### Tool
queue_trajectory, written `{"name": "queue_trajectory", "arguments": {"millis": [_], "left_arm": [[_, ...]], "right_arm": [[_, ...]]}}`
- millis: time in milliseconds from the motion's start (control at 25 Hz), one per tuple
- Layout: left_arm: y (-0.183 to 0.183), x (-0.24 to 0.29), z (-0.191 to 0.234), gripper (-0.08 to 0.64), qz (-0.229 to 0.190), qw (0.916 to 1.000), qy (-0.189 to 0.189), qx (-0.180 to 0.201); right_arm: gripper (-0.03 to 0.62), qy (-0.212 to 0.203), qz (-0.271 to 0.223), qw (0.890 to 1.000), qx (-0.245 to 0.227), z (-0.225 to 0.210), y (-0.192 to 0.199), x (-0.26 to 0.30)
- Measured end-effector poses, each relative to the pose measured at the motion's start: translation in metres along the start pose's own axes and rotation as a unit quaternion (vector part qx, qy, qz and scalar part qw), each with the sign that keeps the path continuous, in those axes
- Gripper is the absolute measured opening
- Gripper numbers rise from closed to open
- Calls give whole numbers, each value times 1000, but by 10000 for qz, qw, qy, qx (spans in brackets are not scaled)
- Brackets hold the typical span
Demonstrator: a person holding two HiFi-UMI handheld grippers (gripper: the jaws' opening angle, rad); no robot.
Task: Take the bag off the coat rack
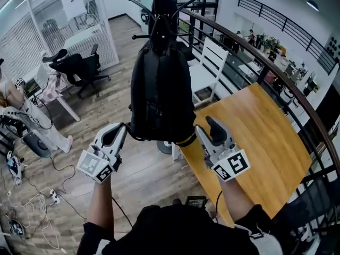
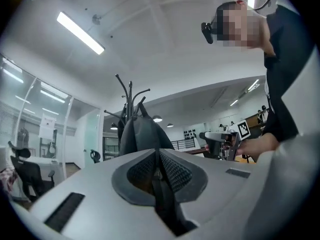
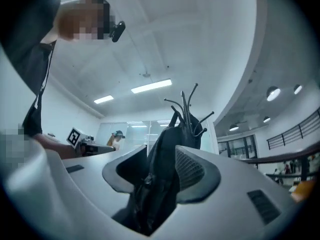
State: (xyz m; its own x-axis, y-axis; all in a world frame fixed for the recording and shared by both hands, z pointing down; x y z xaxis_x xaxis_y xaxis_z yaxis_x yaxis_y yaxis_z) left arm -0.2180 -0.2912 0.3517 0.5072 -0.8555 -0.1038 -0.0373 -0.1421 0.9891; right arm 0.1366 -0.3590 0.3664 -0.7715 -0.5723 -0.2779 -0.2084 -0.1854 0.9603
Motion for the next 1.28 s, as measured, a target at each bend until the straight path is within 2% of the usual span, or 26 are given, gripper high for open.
{"name": "queue_trajectory", "arguments": {"millis": [40,120,240,360,520,640,800,920,1040,1160,1280], "left_arm": [[-10,15,12,22,-48,9999,84,100],[-29,47,38,88,-135,9990,309,284],[-57,88,72,101,-287,9962,658,502],[-74,120,103,119,-394,9943,850,511],[-72,161,125,150,77,9904,1311,432],[-69,177,124,176,229,9856,1664,181],[-69,188,131,176,385,9883,1437,322],[-63,196,129,177,442,9896,1365,120],[-62,195,125,175,378,9911,1275,98],[-62,194,123,129,350,9900,1362,145],[-60,195,118,130,350,9891,1431,58]], "right_arm": [[175,-64,94,9998,-191,-9,-10,19],[175,-162,210,9984,-494,-25,-31,56],[175,-77,297,9956,-884,-50,-56,107],[175,28,625,9954,-731,-70,-63,148],[173,156,848,9937,-718,-86,-52,171],[173,20,960,9945,-411,-94,-40,172],[173,99,1029,9933,-524,-95,-37,180],[173,235,1062,9925,-552,-98,-38,183],[164,297,1074,9914,-680,-95,-38,189],[149,294,1059,9911,-745,-93,-37,195],[143,289,1028,9921,-652,-98,-36,191]]}}
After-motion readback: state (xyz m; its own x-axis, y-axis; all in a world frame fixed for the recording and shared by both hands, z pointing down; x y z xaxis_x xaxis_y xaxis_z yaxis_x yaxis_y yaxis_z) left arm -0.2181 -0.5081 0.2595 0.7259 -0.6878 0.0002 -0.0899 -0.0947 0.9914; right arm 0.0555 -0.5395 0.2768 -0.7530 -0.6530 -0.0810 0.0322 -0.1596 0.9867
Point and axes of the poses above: the fingertips, and each gripper's own axes: x forward along the fingers, z to its left, y out of its underside, the point moved 9 cm from there along -x, backward along the fingers
